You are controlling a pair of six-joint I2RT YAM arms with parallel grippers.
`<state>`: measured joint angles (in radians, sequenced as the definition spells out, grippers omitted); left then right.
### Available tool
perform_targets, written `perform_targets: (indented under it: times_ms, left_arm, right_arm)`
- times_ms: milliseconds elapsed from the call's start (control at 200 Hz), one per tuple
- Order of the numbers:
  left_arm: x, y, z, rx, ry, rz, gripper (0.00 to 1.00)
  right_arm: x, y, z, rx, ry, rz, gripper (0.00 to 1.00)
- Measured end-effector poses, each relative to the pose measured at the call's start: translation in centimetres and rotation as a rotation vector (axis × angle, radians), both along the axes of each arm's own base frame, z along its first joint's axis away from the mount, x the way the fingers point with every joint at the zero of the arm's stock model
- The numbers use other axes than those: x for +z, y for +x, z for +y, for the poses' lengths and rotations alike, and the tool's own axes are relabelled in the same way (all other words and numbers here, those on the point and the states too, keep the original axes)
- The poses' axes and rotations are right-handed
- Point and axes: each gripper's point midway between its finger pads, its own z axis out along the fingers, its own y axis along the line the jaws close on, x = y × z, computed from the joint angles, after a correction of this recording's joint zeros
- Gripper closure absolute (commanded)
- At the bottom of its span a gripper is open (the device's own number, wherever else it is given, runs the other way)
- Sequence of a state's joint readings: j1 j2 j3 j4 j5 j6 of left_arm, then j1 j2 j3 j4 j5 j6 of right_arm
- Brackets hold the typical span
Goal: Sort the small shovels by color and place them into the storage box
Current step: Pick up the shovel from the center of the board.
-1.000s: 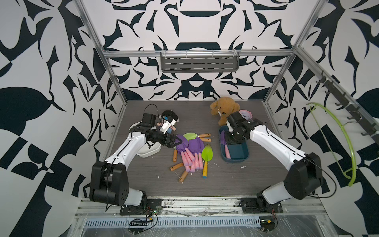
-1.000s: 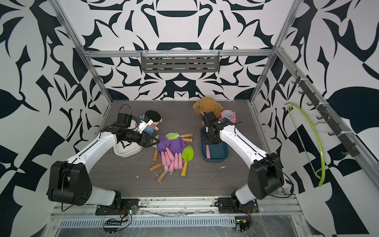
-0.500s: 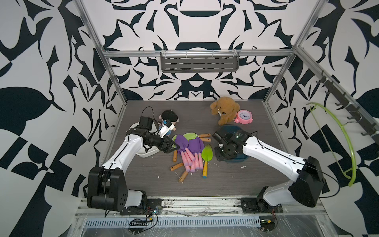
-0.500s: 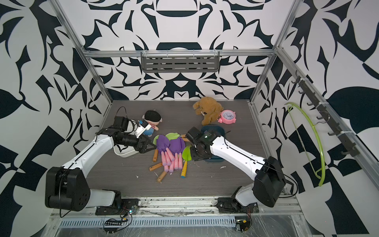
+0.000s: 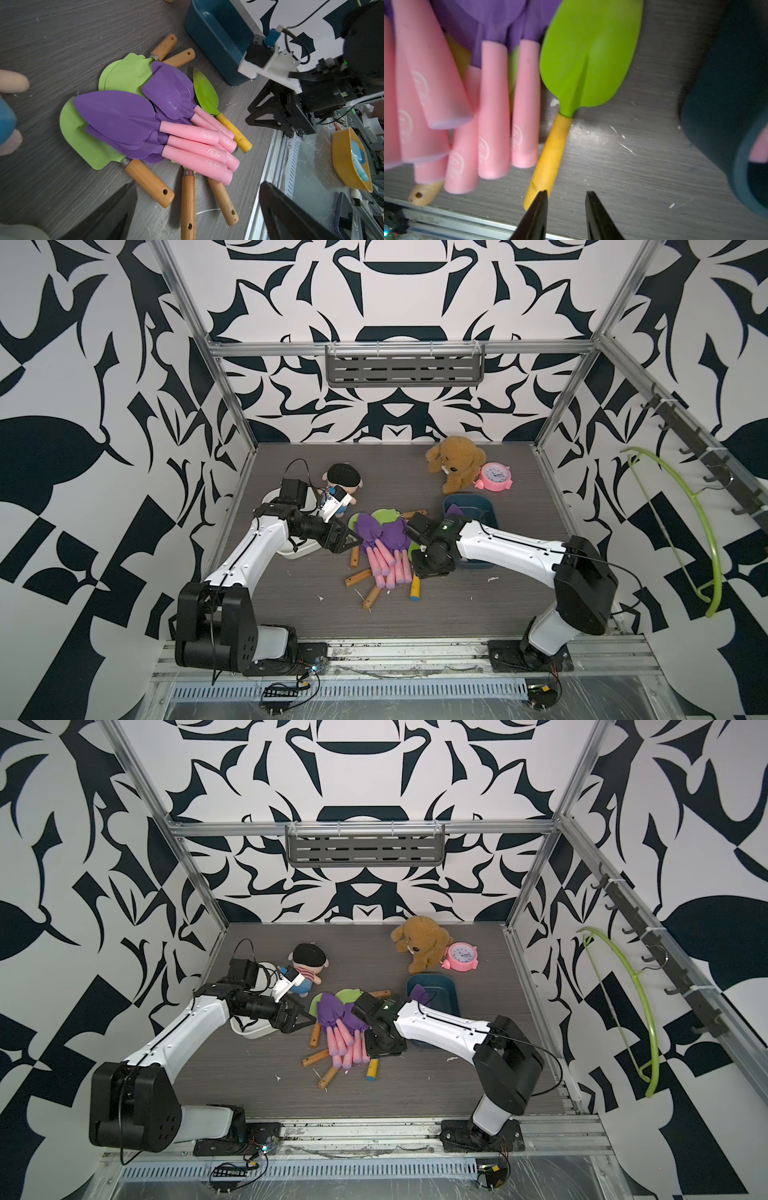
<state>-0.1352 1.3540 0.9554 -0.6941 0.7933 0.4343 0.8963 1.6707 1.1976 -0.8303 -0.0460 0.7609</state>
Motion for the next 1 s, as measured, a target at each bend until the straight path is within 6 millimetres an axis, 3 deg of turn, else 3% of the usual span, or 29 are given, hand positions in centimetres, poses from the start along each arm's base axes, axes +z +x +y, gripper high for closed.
perform_targets:
  times_ms: [540, 805, 1000]
  left_arm:
    - [0.0, 0.7, 1.7, 0.081, -0.007, -0.004, 0.01]
    - [0.2, 1.0, 2.1, 0.103, -0.012, -0.01, 0.01]
    - [0.3, 1.1, 2.3, 0.11, -0.013, -0.011, 0.01]
  right_arm:
    - [0.8, 5.0, 7.8, 0.154, 0.075, -0.058, 0.64]
    - [-1.5, 5.3, 9.1, 0.222, 0.054, -0.021, 0.64]
    - [-2.6, 5.3, 9.3, 0.252, 0.038, -0.003, 0.7]
